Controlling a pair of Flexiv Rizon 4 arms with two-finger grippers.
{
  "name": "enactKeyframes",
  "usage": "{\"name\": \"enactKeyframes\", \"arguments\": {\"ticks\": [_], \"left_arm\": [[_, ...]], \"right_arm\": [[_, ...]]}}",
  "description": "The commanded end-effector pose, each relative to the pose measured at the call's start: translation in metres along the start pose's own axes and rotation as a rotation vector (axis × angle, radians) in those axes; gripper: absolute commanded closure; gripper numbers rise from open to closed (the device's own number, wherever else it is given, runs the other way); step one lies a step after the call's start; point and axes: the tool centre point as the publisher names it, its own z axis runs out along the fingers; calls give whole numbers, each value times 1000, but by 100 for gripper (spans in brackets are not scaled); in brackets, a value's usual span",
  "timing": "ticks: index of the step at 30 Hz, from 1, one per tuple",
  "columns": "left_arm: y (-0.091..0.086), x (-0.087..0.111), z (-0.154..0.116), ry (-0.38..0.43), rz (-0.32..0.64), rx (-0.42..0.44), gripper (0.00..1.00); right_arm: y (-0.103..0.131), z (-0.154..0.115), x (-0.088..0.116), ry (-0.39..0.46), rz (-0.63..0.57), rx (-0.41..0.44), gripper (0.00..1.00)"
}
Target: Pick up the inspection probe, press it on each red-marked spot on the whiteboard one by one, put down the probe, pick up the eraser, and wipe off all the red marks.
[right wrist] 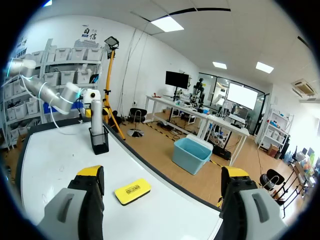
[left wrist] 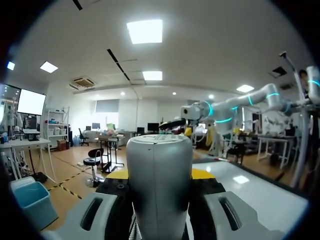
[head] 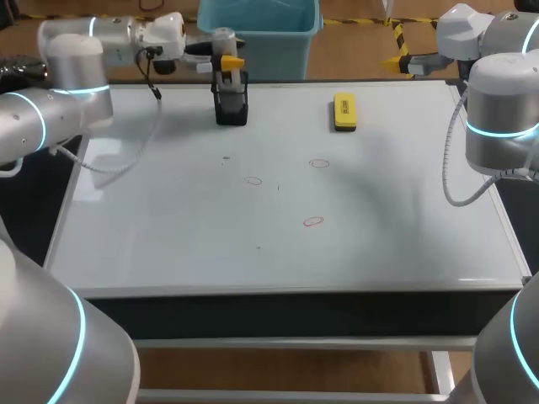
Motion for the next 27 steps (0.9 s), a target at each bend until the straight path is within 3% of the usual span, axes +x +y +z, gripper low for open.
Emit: {"name": "enactKeyframes", "arguments": {"ticks": [1, 9, 17, 27], "left_arm": [[-23, 13, 1, -15, 15, -35, 100], [-52, 19, 5, -10, 19, -74, 100], [-81, 25, 1, -54, 33, -75, 100], [-98, 31, -21, -116, 70, -75, 100]], "right_arm": [[0, 0, 0, 1, 0, 0, 0], [0, 0, 0, 1, 0, 0, 0], [0, 0, 0, 1, 0, 0, 0], [0, 0, 0, 1, 0, 0, 0]]}}
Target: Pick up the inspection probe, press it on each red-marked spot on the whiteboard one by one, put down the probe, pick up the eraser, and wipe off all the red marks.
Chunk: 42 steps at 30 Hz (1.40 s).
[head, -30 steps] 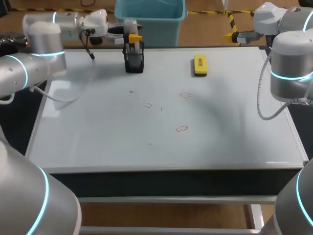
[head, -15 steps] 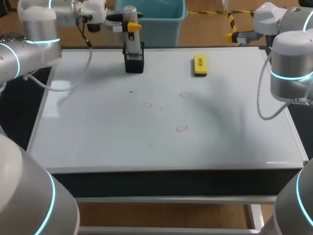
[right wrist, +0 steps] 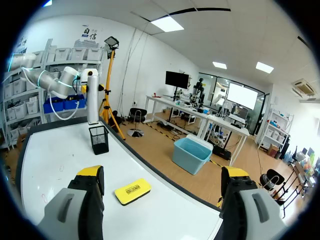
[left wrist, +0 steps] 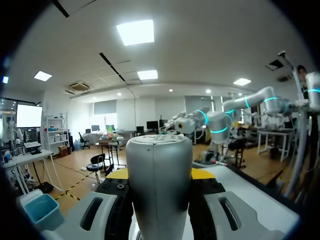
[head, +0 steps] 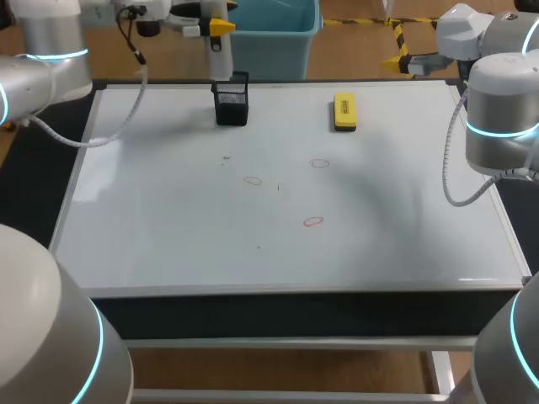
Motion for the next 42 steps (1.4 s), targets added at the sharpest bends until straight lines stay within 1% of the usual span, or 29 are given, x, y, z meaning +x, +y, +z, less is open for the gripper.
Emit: {"name": "enactKeyframes", "arguments": {"ticks": [1, 10, 21, 25, 36, 42], "left_arm": [[-7, 11, -14, -130, 2, -34, 100], [4, 14, -56, -218, -15, -30, 100], [30, 20, -99, -321, -43, -28, 100], [40, 21, -112, -347, -48, -34, 100], [57, 21, -136, -408, -60, -38, 100], [62, 20, -146, -420, -66, -29, 100]], "right_arm": [[0, 0, -1, 1, 0, 0, 0], [0, 0, -1, 1, 0, 0, 0], [0, 0, -1, 1, 0, 0, 0], [0, 0, -1, 1, 0, 0, 0], [0, 0, -1, 1, 0, 0, 0], [0, 0, -1, 1, 0, 0, 0]]}}
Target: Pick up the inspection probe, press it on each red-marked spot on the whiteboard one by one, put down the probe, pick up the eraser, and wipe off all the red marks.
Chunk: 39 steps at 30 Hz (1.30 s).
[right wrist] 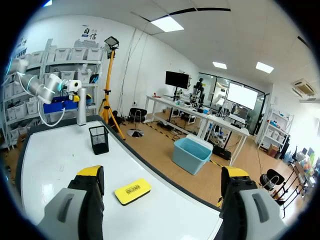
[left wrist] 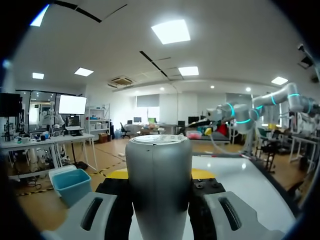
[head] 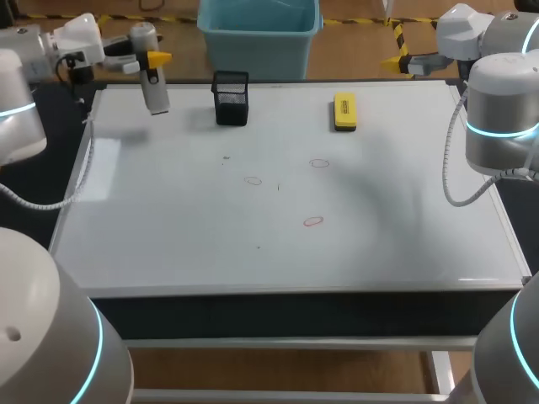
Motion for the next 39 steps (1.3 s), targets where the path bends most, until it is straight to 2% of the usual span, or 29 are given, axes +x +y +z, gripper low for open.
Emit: {"name": "enactKeyframes", "arguments": {"ticks": [1, 12, 13, 17, 21, 24, 29, 33, 39], "left_arm": [[2, 3, -3, -22, 3, 9, 100], [2, 3, -3, -22, 3, 9, 100], [2, 3, -3, -22, 3, 9, 100], [2, 3, -3, -22, 3, 9, 100], [2, 3, -3, -22, 3, 9, 100], [2, 3, -3, -22, 3, 9, 100], [2, 3, -3, -22, 3, 9, 100], [2, 3, -3, -22, 3, 9, 100], [2, 3, -3, -22, 3, 9, 100]], "right_arm": [[0, 0, -1, 1, 0, 0, 0], [0, 0, -1, 1, 0, 0, 0], [1, -1, -6, 22, -28, 18, 0], [10, 12, -16, 187, -153, 107, 0], [16, 31, -15, 357, -247, 155, 0], [16, 41, -15, 449, -334, 200, 0], [8, 54, -11, 614, -517, 336, 0], [5, 65, -3, 777, -717, 499, 0], [-4, 76, 6, 951, -896, 606, 0]]}}
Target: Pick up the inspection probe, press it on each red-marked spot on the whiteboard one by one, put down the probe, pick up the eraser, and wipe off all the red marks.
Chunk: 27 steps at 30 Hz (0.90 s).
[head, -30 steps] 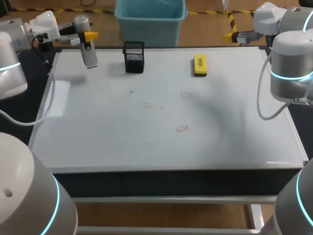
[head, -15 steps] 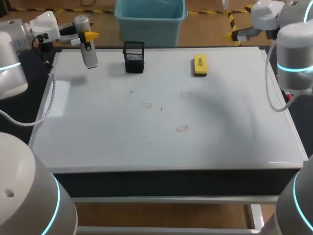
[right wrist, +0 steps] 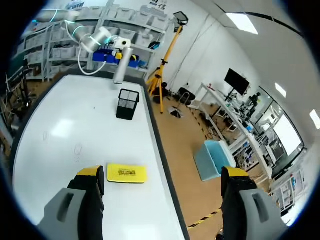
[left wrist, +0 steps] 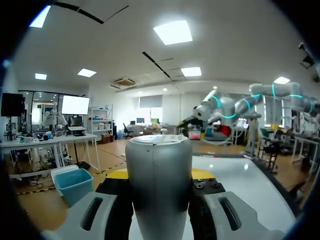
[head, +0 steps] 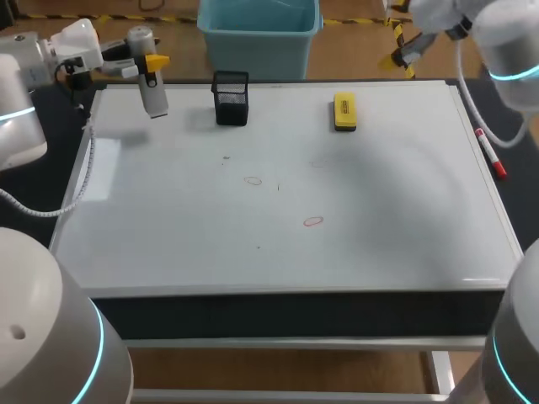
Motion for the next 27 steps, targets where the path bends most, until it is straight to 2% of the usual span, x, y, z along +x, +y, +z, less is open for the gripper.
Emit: {"name": "enactKeyframes", "arguments": {"ticks": [1, 4, 23, 27], "left_arm": [[0, 0, 1, -1, 2, 3, 100], [0, 0, 1, -1, 2, 3, 100], [0, 0, 1, -1, 2, 3, 100], [0, 0, 1, -1, 2, 3, 100]], "right_arm": [[-1, 12, -3, 610, -416, 353, 0], [-3, 19, 2, 635, -484, 411, 0], [-4, 20, 3, 629, -475, 410, 0], [3, 29, 5, 695, -589, 401, 0]]}}
